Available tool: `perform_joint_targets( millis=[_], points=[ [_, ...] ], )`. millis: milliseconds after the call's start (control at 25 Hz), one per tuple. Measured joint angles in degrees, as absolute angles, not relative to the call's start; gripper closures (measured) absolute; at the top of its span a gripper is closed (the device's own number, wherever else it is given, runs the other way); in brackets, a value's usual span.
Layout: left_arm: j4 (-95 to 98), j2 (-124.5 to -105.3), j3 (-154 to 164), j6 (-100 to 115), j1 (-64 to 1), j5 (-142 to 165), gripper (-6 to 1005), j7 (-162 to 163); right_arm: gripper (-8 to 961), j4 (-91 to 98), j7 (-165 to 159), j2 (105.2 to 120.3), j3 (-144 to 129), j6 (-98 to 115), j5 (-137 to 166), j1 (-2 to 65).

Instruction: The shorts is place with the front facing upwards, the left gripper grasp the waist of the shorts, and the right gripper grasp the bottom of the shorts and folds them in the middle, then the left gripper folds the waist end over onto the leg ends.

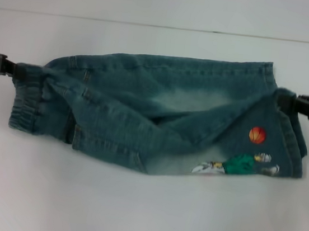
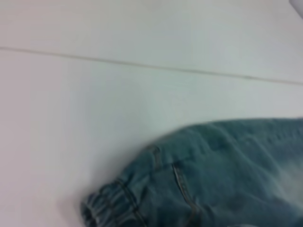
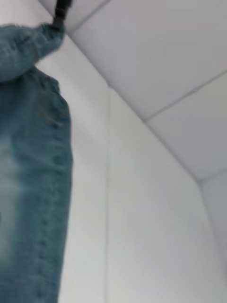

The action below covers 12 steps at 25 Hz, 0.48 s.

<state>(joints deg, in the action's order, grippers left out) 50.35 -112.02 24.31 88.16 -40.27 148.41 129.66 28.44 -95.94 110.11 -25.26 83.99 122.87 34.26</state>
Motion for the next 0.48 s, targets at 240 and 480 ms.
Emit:
perform_joint_targets(
  millis=[240,480],
  points=[
    [49.4,-112.34,24.1,83.7,-39.8,147.6,930,130.1,917,28.1,-93.6,111.84,-25.2,77.4,119.6,34.1],
    [48.7,-112.31,23.3,79.7,-39.0,146.2,928,130.3,917,27.4,-92.1,112.16,-25.2,73.7,116.4,34.1]
  ],
)
